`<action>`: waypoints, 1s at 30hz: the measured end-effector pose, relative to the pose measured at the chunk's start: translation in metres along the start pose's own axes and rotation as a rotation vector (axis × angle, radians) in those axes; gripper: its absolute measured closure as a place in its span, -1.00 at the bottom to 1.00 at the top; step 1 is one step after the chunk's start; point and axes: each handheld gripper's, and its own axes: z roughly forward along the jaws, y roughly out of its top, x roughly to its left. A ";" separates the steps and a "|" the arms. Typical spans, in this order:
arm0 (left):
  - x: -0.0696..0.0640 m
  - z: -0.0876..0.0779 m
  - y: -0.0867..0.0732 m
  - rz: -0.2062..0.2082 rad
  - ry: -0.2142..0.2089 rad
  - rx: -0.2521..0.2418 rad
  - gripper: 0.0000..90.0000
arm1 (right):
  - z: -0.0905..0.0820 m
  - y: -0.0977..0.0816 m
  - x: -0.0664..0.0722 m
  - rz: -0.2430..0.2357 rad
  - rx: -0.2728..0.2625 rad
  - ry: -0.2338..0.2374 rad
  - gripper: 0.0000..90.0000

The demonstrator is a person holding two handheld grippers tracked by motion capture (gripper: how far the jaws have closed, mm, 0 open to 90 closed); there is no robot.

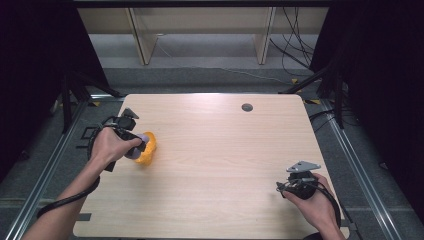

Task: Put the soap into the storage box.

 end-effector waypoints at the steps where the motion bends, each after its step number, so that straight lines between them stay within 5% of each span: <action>1: 0.000 0.000 0.000 -0.006 0.001 -0.006 0.08 | 0.000 0.000 0.000 -0.001 0.001 -0.002 -0.08; 30: 0.005 0.005 0.015 -0.022 0.012 -0.007 0.08 | 0.000 0.000 0.000 0.005 -0.002 -0.001 -0.08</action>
